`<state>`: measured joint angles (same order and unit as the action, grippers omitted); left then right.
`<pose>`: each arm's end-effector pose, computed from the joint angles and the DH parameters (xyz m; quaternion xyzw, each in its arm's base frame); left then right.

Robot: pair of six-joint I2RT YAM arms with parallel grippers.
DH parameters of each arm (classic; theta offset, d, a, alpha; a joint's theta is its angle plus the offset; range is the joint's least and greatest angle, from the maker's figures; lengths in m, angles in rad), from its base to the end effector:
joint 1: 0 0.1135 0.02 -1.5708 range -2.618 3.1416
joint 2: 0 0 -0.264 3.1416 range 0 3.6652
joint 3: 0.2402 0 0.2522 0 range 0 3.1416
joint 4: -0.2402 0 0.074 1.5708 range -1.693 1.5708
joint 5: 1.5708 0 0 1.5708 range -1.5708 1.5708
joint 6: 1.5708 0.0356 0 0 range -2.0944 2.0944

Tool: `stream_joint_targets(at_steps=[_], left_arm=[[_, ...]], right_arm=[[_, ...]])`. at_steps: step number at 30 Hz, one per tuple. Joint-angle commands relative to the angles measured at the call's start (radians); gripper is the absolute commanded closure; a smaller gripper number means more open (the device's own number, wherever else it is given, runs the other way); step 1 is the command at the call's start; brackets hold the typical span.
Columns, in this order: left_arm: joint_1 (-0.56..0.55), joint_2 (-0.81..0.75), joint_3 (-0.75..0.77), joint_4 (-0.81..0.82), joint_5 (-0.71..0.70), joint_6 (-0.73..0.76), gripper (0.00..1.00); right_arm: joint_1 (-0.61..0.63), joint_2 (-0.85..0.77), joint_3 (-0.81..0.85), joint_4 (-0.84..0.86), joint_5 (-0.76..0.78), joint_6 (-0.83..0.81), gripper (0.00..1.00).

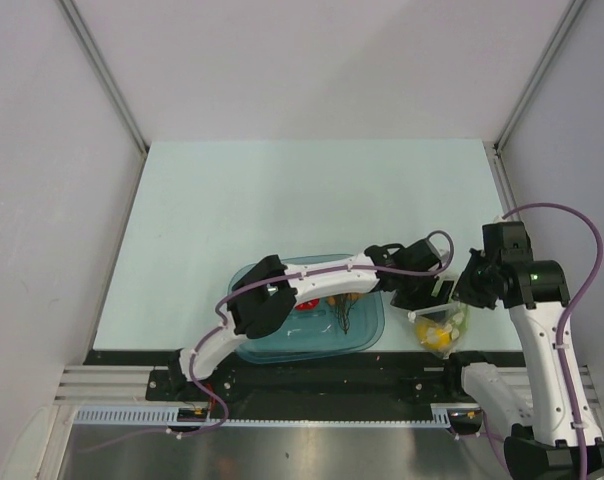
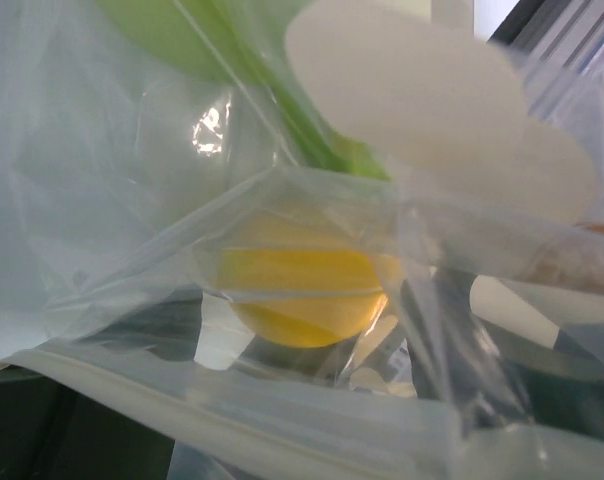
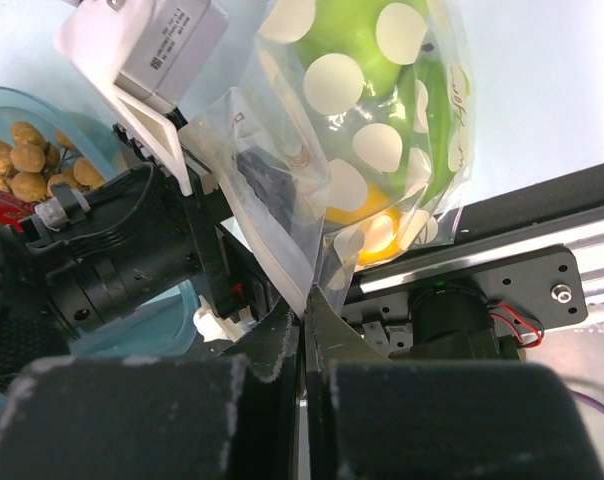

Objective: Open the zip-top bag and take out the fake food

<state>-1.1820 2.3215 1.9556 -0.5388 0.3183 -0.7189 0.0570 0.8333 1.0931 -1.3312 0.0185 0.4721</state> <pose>0.1856 -0.4826 0.1902 0.2646 0.8963 -0.3497 0.0658 0.1161 0.0060 0.3336 0.2019 0.9477 0.0560 0.2408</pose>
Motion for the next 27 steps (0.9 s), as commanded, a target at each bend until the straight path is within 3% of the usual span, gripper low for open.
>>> stream_joint_targets(at_steps=[1, 8, 15, 16, 20, 27], left_arm=[[-0.004, 0.045, 0.031, -0.073, 0.040, 0.073, 0.15], [-0.013, 0.084, 0.009, -0.021, 0.128, 0.065, 0.12], [-0.011, 0.089, -0.056, 0.085, 0.127, 0.018, 0.19], [-0.011, 0.087, -0.060, 0.103, 0.120, 0.019, 0.21], [-0.005, 0.058, -0.053, 0.096, 0.062, 0.041, 0.44], [-0.001, -0.045, -0.018, 0.016, -0.114, 0.121, 0.65]], right_arm=[[-0.005, 0.012, 0.004, 0.021, 0.069, 0.022, 1.00], [-0.014, 0.044, -0.027, 0.059, 0.081, 0.034, 1.00], [-0.022, 0.050, -0.021, 0.060, 0.081, 0.016, 1.00], [-0.022, 0.049, -0.019, 0.058, 0.075, 0.011, 1.00], [-0.023, 0.030, -0.007, 0.046, 0.074, 0.000, 1.00], [-0.026, 0.010, -0.007, 0.033, 0.093, -0.013, 1.00]])
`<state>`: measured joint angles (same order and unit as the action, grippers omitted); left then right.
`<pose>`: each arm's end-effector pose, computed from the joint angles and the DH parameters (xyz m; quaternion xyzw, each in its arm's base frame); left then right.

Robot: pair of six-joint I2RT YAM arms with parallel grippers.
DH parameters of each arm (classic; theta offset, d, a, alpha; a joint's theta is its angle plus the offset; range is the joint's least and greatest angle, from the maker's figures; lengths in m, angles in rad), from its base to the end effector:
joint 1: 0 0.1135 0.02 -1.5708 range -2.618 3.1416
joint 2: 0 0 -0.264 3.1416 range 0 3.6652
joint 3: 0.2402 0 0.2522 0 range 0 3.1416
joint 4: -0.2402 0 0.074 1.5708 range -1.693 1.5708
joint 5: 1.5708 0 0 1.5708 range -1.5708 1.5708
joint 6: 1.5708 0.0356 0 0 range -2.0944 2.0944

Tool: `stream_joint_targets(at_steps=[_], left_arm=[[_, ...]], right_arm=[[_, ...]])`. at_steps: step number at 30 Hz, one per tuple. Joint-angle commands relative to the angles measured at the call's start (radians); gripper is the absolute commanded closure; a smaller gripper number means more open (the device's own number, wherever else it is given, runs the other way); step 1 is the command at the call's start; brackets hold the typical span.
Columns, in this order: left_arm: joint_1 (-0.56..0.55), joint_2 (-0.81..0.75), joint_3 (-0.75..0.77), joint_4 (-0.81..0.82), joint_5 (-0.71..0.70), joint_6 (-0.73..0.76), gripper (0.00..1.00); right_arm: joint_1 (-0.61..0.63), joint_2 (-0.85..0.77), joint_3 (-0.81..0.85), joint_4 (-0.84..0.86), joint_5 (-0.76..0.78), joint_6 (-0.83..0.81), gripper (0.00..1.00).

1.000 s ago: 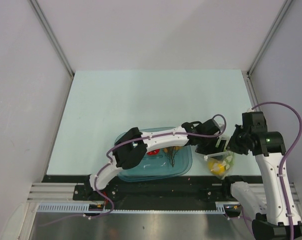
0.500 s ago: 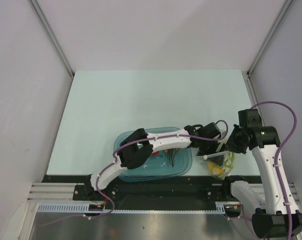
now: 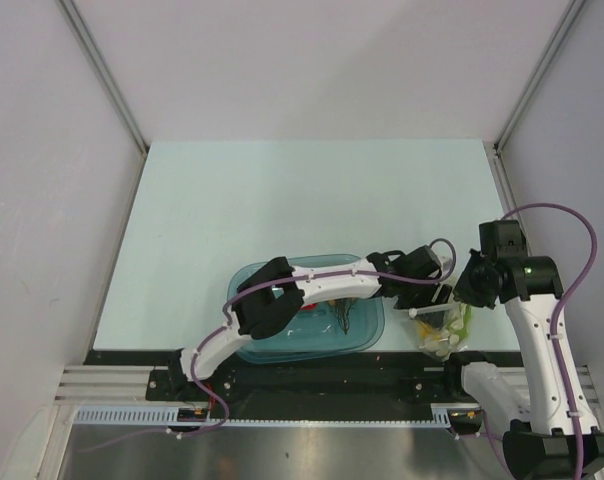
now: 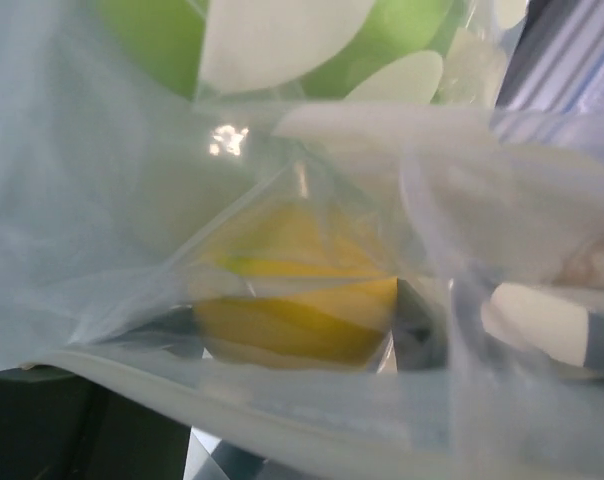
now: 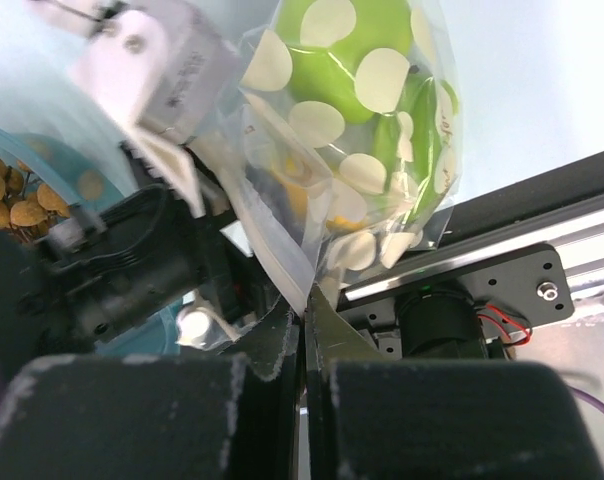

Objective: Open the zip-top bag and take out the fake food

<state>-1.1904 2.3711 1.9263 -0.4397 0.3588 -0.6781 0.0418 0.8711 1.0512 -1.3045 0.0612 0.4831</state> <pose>0.1831 -0.4915 0.1631 0.2928 0.8811 -0.3661 0.0617 0.1275 0.0032 0.3196 0.2199 0.9496 0.0286 0.2214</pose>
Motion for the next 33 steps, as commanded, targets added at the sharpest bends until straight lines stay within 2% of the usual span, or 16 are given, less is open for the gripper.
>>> stream_joint_targets(at_steps=[1, 4, 5, 7, 10, 16, 20, 24, 28, 33], left_arm=[[0.009, -0.107, 0.019, -0.103, -0.171, 0.103, 0.66], [0.015, -0.147, 0.051, -0.152, -0.231, 0.147, 0.69], [0.018, -0.160, 0.062, -0.168, -0.245, 0.158, 0.74], [0.018, -0.170, 0.097, -0.212, -0.279, 0.190, 0.77], [0.020, -0.191, 0.128, -0.255, -0.314, 0.222, 0.87], [0.018, -0.274, 0.117, -0.281, -0.319, 0.275, 0.99], [0.023, -0.320, 0.080, -0.226, -0.187, 0.318, 1.00], [0.029, -0.290, 0.108, -0.197, -0.114, 0.246, 1.00], [0.031, -0.217, 0.212, -0.198, -0.046, 0.187, 1.00], [0.031, -0.219, 0.235, -0.123, 0.037, 0.149, 1.00]], right_arm=[[-0.013, -0.029, 0.035, 0.007, 0.055, -0.023, 1.00], [-0.016, -0.035, 0.035, 0.007, 0.068, -0.021, 1.00], [-0.016, -0.035, 0.036, 0.007, 0.072, -0.020, 1.00], [-0.017, -0.040, 0.033, 0.010, 0.083, -0.014, 1.00], [-0.020, -0.047, 0.032, 0.011, 0.104, -0.006, 1.00], [-0.023, -0.055, 0.027, 0.024, 0.134, -0.001, 1.00], [-0.026, -0.049, 0.033, 0.034, 0.143, -0.006, 1.00], [-0.026, -0.057, 0.073, 0.062, 0.094, -0.037, 1.00], [-0.026, -0.040, 0.111, 0.053, 0.060, -0.028, 1.00], [-0.026, -0.030, 0.133, 0.039, 0.094, -0.041, 1.00]])
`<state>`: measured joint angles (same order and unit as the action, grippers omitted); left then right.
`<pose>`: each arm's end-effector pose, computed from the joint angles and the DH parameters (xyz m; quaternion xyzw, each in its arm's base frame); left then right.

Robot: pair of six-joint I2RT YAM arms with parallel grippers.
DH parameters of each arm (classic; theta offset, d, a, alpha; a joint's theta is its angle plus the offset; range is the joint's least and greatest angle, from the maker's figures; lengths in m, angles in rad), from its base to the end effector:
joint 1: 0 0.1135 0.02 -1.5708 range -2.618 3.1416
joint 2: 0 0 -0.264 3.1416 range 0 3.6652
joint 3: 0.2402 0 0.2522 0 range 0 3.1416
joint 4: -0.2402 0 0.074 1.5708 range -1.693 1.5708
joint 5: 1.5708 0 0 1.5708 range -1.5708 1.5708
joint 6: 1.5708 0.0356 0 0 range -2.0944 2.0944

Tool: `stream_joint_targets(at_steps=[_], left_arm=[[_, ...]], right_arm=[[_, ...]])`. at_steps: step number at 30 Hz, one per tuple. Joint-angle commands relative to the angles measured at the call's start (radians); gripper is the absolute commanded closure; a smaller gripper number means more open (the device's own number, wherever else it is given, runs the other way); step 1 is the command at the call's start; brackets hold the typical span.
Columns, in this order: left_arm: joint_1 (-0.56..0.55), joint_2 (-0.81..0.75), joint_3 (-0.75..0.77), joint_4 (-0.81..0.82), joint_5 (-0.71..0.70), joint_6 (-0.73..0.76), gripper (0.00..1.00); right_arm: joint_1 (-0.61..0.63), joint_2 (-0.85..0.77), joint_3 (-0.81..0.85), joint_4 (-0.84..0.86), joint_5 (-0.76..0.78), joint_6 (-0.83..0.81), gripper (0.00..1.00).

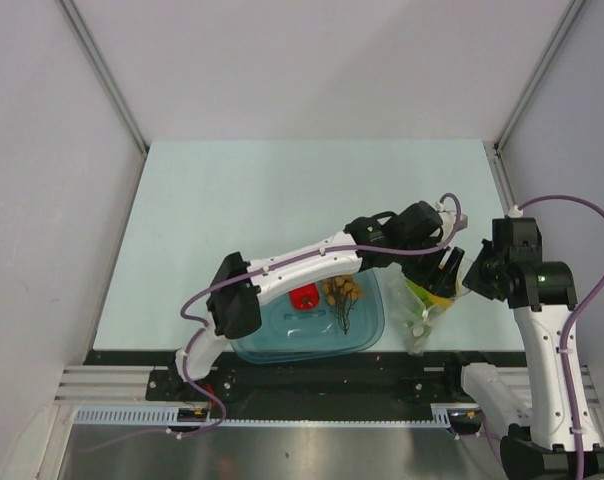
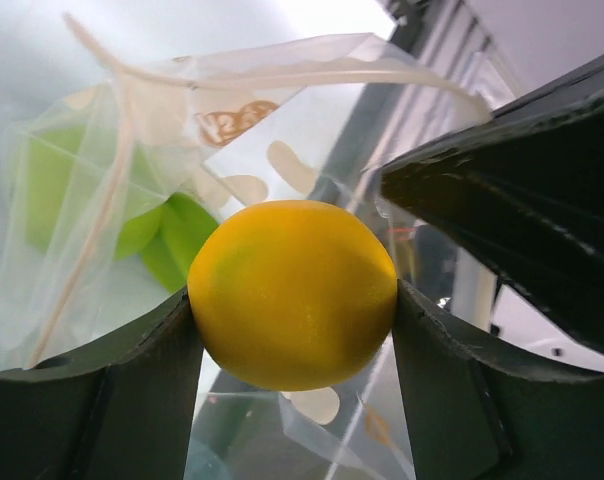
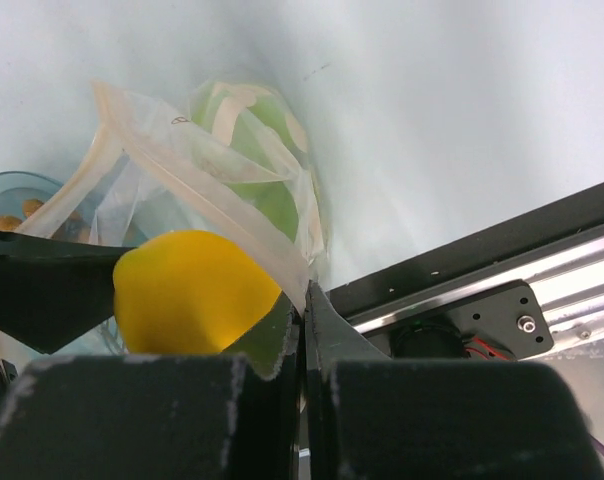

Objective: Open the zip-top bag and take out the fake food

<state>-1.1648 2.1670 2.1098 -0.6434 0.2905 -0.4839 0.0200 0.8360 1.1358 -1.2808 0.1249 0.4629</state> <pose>0.1877 -0.4623 0.3082 0.3571 0.8254 -0.3953 0.1868 0.1202 -0.0020 0.3482 0.2275 0.9277 0.0114 0.2959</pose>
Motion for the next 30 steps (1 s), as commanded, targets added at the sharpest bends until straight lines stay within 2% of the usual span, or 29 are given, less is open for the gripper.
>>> stream_joint_targets(at_steps=[1, 8, 10, 15, 17, 20, 21, 24, 27, 28, 30], left_arm=[[0.005, -0.022, 0.039, 0.093, 0.119, -0.038, 1.00], [-0.007, -0.173, -0.157, 0.229, 0.136, 0.160, 1.00], [-0.007, -0.237, -0.240, 0.267, 0.148, 0.176, 1.00], [-0.009, -0.367, -0.431, 0.487, 0.179, 0.182, 1.00], [-0.010, -0.386, -0.438, 0.499, 0.176, 0.212, 1.00], [-0.009, -0.334, -0.374, 0.447, 0.263, 0.244, 1.00], [-0.010, -0.316, -0.314, 0.426, 0.341, 0.242, 1.00], [-0.006, -0.236, -0.231, 0.427, 0.532, 0.167, 1.00], [0.002, -0.208, -0.263, 0.601, 0.636, 0.003, 1.00], [0.004, -0.207, -0.277, 0.719, 0.665, -0.093, 1.00], [0.004, -0.217, -0.306, 0.799, 0.664, -0.148, 1.00]], right_arm=[[-0.005, 0.011, 0.051, 0.014, 0.041, -0.026, 1.00], [-0.006, 0.029, 0.101, 0.005, 0.084, -0.038, 1.00], [-0.006, 0.029, 0.105, 0.005, 0.102, -0.043, 1.00], [-0.005, 0.014, 0.088, -0.005, 0.121, -0.052, 1.00], [-0.006, 0.011, 0.084, -0.005, 0.119, -0.046, 1.00], [-0.006, 0.011, 0.088, -0.006, 0.104, -0.041, 1.00], [-0.006, 0.011, 0.090, -0.005, 0.091, -0.037, 1.00], [-0.006, 0.011, 0.101, 0.012, 0.064, -0.035, 1.00], [-0.006, 0.018, 0.108, 0.015, 0.073, -0.035, 1.00], [-0.006, 0.021, 0.108, 0.014, 0.074, -0.036, 1.00], [-0.006, 0.023, 0.108, 0.011, 0.099, -0.035, 1.00]])
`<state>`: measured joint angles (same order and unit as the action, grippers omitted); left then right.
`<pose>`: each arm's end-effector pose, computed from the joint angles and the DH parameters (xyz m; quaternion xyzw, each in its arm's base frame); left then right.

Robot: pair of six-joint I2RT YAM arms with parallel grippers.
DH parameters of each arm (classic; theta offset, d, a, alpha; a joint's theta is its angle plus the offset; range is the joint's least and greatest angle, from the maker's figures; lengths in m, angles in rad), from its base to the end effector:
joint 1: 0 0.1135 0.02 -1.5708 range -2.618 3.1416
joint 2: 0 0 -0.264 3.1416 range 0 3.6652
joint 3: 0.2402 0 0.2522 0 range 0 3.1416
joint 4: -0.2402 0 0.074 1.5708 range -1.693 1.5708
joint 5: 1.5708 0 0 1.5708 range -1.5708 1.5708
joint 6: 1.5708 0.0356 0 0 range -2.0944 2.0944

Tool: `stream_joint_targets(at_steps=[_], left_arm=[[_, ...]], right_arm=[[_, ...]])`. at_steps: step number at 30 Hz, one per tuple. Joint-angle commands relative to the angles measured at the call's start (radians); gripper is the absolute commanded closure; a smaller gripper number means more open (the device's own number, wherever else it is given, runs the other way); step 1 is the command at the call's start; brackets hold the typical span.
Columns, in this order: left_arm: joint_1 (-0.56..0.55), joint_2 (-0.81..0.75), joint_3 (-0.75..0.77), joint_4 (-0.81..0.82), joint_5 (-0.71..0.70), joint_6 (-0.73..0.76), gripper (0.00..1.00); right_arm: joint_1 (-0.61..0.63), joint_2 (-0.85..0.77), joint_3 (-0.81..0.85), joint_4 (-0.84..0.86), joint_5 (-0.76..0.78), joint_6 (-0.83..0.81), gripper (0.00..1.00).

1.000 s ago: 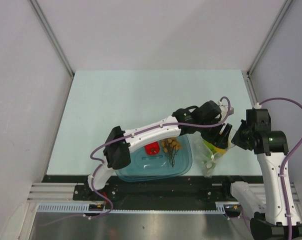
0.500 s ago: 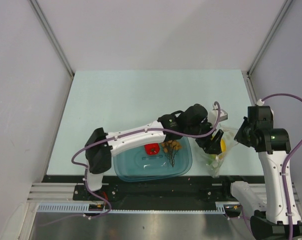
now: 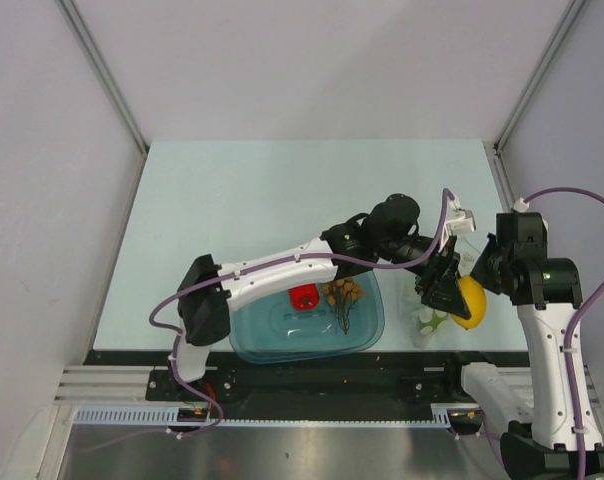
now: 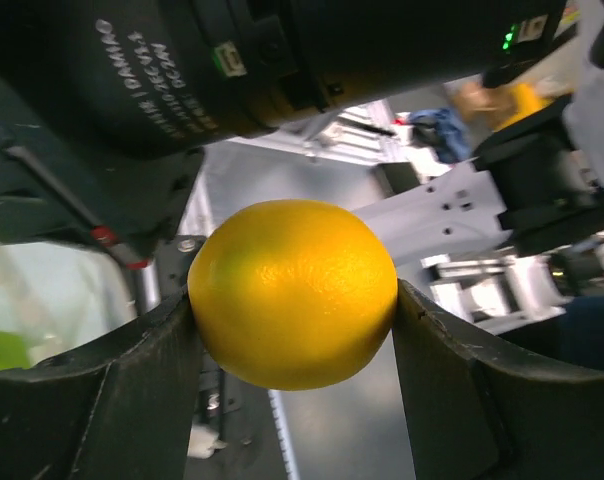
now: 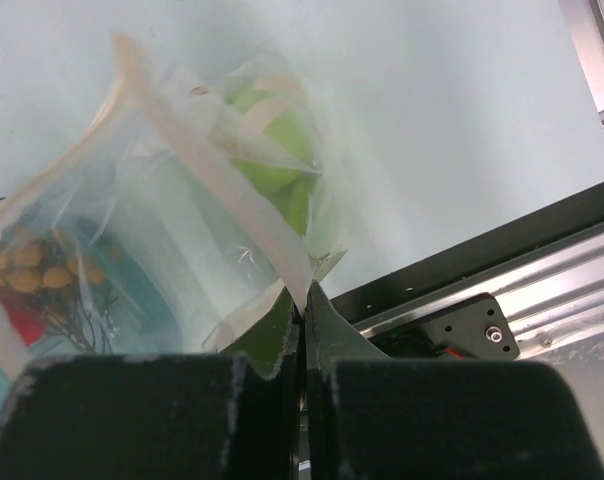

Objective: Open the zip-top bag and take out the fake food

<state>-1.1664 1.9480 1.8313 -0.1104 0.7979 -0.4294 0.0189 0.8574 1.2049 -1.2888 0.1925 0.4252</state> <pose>0.1591 -0.4364 0.3678 0.4853 0.5857 -0.6229 0.1828 0.1214 -0.0045 0.3649 0.2201 0.9210 -0.0213 0.3207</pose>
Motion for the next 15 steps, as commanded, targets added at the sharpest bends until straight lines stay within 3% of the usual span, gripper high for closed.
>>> stream_joint_targets(at_steps=[1, 6, 10, 15], left_arm=[[0.007, -0.006, -0.029, 0.285, 0.137, -0.210, 1.00], [0.022, -0.090, -0.029, 0.157, 0.026, -0.108, 1.00], [0.039, -0.207, -0.072, -0.096, -0.133, 0.047, 1.00], [0.085, -0.374, -0.286, -0.270, -0.541, 0.037, 1.00]], right_arm=[[-0.005, 0.006, 0.038, 0.016, 0.041, 0.003, 1.00], [-0.010, 0.014, 0.031, 0.003, 0.084, 0.006, 1.00], [-0.013, 0.019, 0.028, 0.016, 0.102, -0.008, 1.00], [-0.010, 0.031, 0.028, 0.029, 0.114, -0.022, 1.00]])
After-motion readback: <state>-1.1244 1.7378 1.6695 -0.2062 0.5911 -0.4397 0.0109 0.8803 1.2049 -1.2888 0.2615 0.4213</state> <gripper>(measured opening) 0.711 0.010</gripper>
